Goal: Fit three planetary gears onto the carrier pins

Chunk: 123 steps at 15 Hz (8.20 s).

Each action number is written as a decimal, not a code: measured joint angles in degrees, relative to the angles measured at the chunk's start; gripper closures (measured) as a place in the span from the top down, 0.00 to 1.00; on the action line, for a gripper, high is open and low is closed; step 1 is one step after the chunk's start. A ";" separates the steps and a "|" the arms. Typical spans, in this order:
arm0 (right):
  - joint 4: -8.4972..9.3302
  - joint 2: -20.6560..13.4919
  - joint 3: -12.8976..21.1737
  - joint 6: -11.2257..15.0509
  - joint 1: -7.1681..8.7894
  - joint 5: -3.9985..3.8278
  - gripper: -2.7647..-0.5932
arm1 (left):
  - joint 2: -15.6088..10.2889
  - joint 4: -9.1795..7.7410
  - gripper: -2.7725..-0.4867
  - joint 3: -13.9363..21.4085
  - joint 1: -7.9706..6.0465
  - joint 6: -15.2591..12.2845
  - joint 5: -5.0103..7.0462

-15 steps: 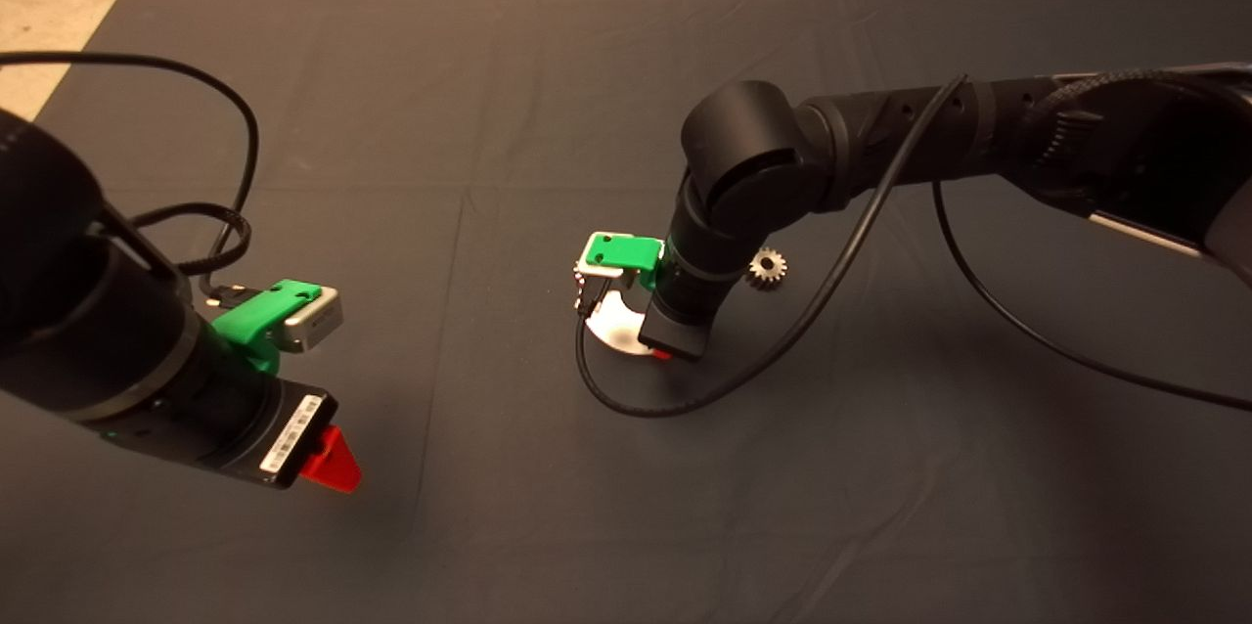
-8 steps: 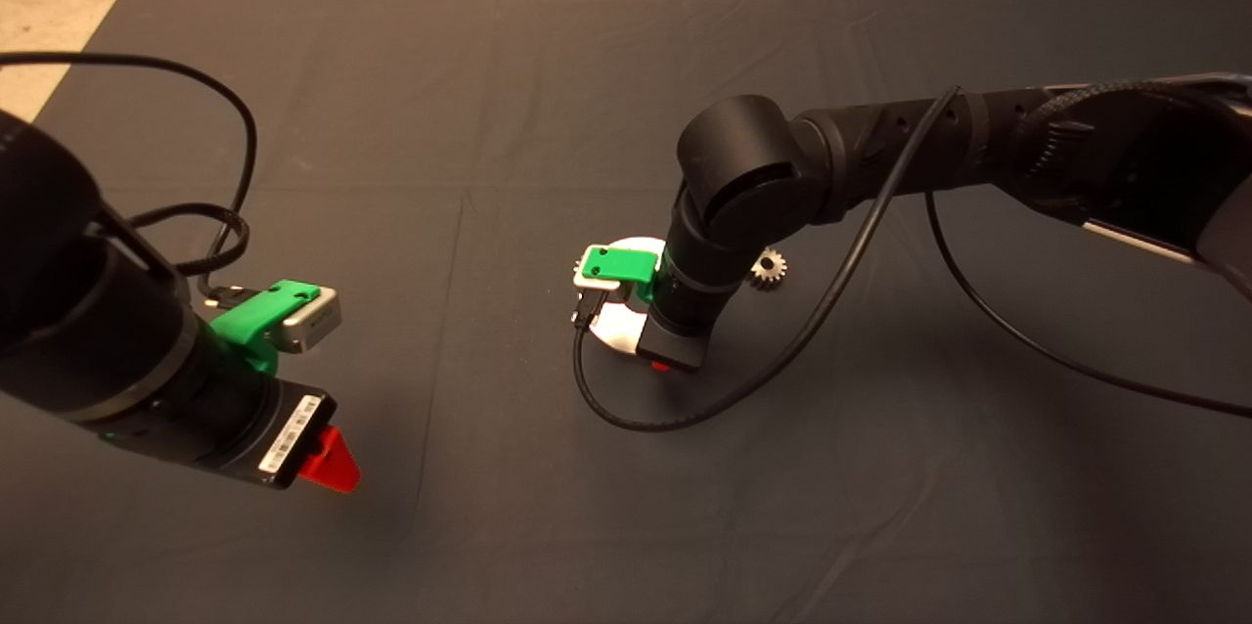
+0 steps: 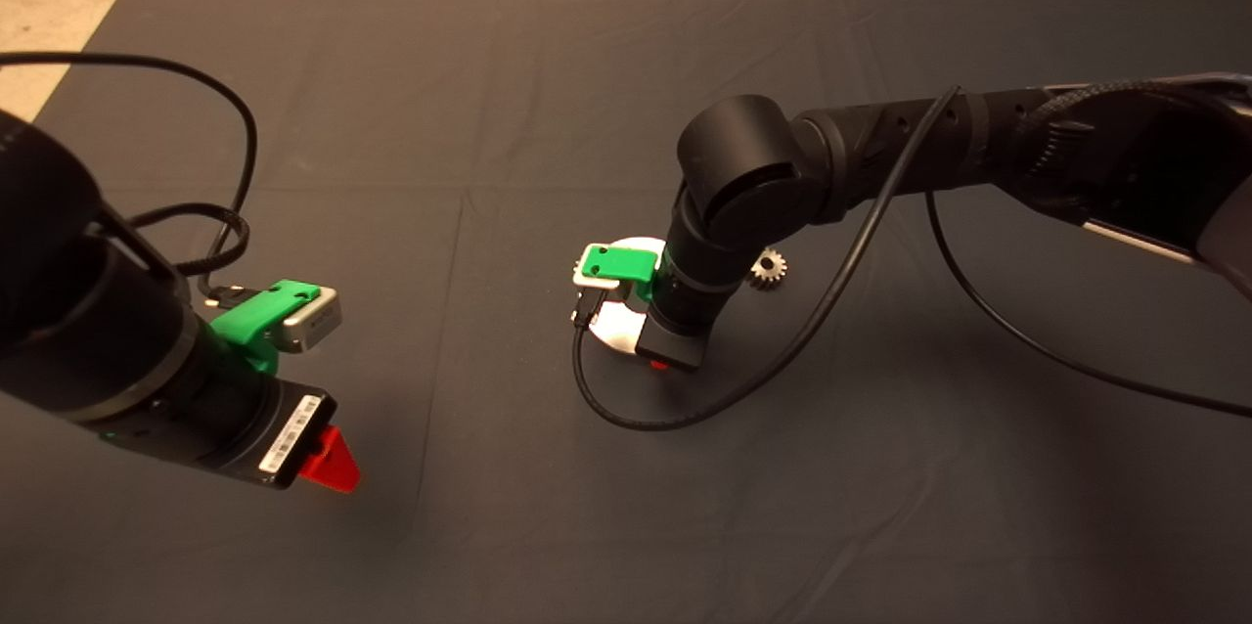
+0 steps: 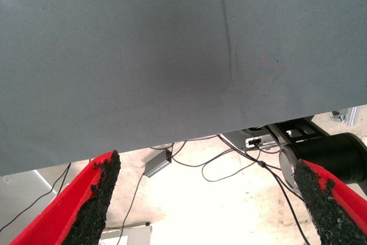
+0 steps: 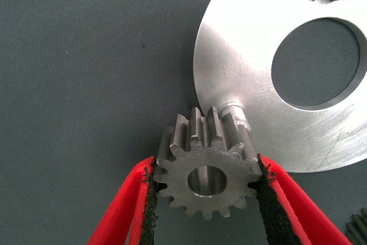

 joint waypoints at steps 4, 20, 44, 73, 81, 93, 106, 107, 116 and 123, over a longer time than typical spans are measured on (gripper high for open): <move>-0.24 -0.02 0.09 0.04 0.00 0.00 0.22 | 0.00 0.00 0.74 0.00 0.00 0.00 0.00; -1.73 -1.57 0.09 0.09 0.02 -0.02 0.22 | 0.02 0.00 0.74 0.00 0.00 0.00 0.00; -3.02 -0.17 0.09 0.17 0.01 -0.01 0.22 | 0.02 -0.18 0.74 0.56 0.00 0.00 0.00; -5.05 -0.28 -0.02 0.15 -0.95 -0.23 0.22 | 0.02 -1.65 0.74 0.85 -0.11 0.01 0.00; -5.07 -0.09 -0.38 -0.13 -0.98 -0.44 0.22 | 0.00 -1.73 0.74 0.85 -0.11 0.01 0.00; -3.80 0.38 -2.21 -3.06 -1.26 -0.23 0.22 | 0.00 -1.89 0.74 0.85 -0.11 0.00 0.00; -3.72 0.28 0.14 -2.17 -0.83 -0.17 0.39 | -0.17 -1.89 0.74 0.85 -0.11 0.00 0.00; -3.62 0.11 1.55 -0.98 -0.12 -0.04 0.39 | -0.24 -1.89 0.74 0.85 -0.11 0.00 0.00; -0.07 -8.34 10.28 11.09 8.62 0.20 0.56 | -2.76 -1.92 0.74 1.96 -0.11 -0.02 0.04; 0.67 -13.53 8.06 12.58 5.53 -0.06 0.73 | -4.46 -2.06 0.74 3.39 -0.11 -0.15 0.01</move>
